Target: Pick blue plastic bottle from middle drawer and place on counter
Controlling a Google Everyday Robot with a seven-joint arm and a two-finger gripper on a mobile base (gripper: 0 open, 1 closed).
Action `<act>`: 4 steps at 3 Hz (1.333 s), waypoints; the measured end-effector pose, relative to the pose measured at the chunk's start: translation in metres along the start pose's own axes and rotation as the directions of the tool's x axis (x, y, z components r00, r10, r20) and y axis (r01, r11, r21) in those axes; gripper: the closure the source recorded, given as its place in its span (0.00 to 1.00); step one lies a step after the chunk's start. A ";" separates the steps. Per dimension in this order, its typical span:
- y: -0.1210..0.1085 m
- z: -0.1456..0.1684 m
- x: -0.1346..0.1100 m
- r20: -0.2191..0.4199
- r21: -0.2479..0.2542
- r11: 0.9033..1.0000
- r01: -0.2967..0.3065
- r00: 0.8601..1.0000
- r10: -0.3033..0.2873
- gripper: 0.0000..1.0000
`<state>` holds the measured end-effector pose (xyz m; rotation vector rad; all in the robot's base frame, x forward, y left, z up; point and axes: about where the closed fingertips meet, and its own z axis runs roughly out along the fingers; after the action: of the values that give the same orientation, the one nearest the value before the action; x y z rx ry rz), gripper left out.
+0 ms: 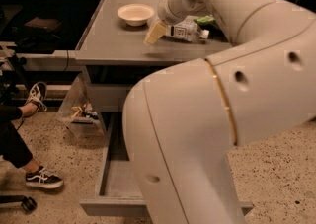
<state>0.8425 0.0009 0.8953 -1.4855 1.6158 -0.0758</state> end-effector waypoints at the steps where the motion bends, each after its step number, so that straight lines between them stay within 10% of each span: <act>1: -0.020 -0.037 -0.035 -0.062 0.148 0.985 0.091 0.995 -0.083 0.00; 2: -0.052 -0.105 -0.021 -0.123 0.344 0.938 0.044 0.992 -0.002 0.00; 3: -0.060 -0.133 -0.006 -0.119 0.426 0.905 0.002 0.992 0.053 0.00; 4: -0.060 -0.133 -0.006 -0.118 0.426 0.905 0.002 0.992 0.054 0.00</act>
Offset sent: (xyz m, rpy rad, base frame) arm -0.4352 -0.1199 0.2395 0.1114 -0.4981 -0.6528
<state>0.8034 -0.0776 1.0116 -1.1363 1.5930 -0.4888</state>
